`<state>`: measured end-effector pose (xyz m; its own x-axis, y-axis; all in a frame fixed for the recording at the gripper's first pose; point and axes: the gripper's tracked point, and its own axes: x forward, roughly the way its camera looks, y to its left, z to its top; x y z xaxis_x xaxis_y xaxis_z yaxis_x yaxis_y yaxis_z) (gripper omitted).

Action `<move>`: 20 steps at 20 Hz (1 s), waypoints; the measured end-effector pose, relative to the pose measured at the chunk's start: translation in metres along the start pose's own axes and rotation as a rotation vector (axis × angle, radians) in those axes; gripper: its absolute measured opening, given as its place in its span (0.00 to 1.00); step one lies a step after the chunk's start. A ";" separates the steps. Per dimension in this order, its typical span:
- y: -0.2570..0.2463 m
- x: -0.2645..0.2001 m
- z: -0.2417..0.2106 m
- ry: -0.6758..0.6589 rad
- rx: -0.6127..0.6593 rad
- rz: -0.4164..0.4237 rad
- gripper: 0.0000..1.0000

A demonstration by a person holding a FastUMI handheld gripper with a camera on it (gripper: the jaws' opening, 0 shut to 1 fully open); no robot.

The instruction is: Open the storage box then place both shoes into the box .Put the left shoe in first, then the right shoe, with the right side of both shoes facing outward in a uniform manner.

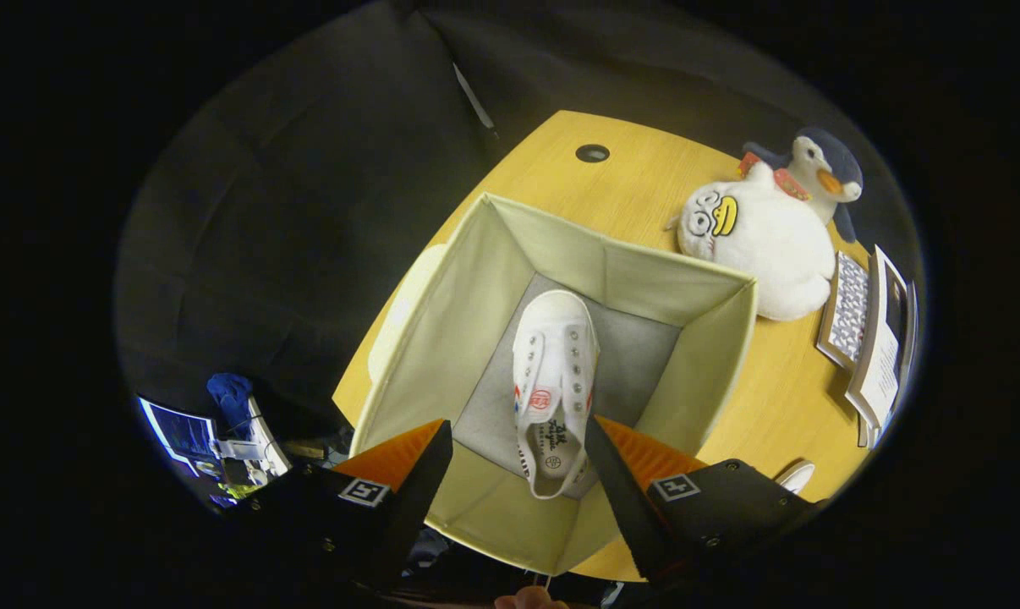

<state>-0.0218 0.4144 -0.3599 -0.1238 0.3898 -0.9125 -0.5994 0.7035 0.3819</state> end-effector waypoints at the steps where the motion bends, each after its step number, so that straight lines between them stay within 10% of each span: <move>1: 0.002 -0.012 0.001 -0.016 0.004 0.014 0.97; 20: -0.185 -0.164 -0.153 -0.156 0.274 -0.099 0.97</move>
<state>-0.0122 0.1296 -0.3035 0.0597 0.3829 -0.9219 -0.3651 0.8679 0.3368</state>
